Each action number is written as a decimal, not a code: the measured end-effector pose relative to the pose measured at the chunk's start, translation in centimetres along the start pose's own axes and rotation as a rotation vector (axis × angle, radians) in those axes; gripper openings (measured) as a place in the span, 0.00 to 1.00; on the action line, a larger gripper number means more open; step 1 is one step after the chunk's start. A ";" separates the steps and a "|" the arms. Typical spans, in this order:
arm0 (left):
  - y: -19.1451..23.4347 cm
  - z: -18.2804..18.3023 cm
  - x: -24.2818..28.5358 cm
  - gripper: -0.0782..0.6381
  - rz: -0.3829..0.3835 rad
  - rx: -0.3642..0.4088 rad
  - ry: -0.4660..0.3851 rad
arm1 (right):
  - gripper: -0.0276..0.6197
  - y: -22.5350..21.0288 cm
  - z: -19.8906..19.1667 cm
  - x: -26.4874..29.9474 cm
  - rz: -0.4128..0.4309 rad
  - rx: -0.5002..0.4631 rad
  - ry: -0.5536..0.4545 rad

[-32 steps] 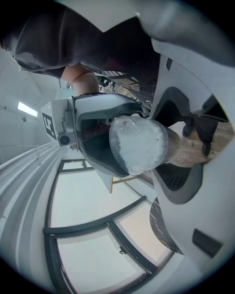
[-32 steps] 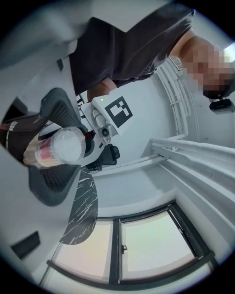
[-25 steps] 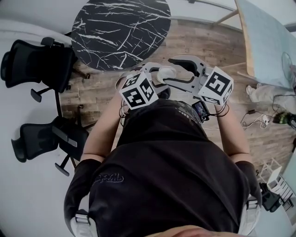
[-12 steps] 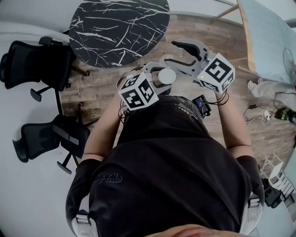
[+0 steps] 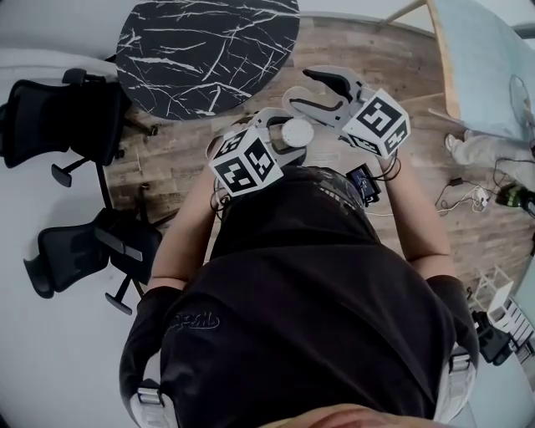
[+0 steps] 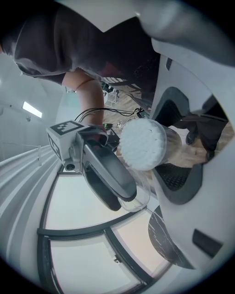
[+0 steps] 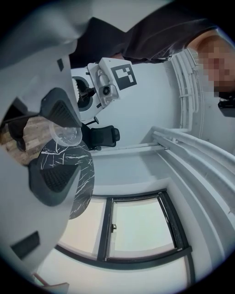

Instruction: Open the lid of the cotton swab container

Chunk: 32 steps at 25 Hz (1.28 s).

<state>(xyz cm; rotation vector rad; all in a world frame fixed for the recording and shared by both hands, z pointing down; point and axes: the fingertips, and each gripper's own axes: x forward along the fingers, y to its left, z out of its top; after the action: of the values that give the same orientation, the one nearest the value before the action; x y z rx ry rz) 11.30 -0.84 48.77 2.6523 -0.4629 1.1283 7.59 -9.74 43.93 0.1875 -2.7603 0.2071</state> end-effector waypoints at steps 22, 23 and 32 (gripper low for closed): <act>3.5 -1.4 -1.7 0.47 0.195 -0.183 -0.075 | 0.19 1.1 0.0 -1.3 -0.112 0.027 -0.105; 3.6 -1.5 -2.1 0.47 0.210 -0.194 -0.092 | 0.17 1.2 0.0 -1.2 -0.127 0.042 -0.115; 3.9 -4.3 -5.7 0.47 0.281 -0.229 -0.112 | 0.09 4.3 0.1 1.8 -0.259 0.142 -0.169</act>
<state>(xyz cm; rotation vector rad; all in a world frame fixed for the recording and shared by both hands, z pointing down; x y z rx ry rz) 3.29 -1.97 47.84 2.5109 -0.9507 0.9324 5.19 -5.72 44.00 0.6221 -2.8507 0.3322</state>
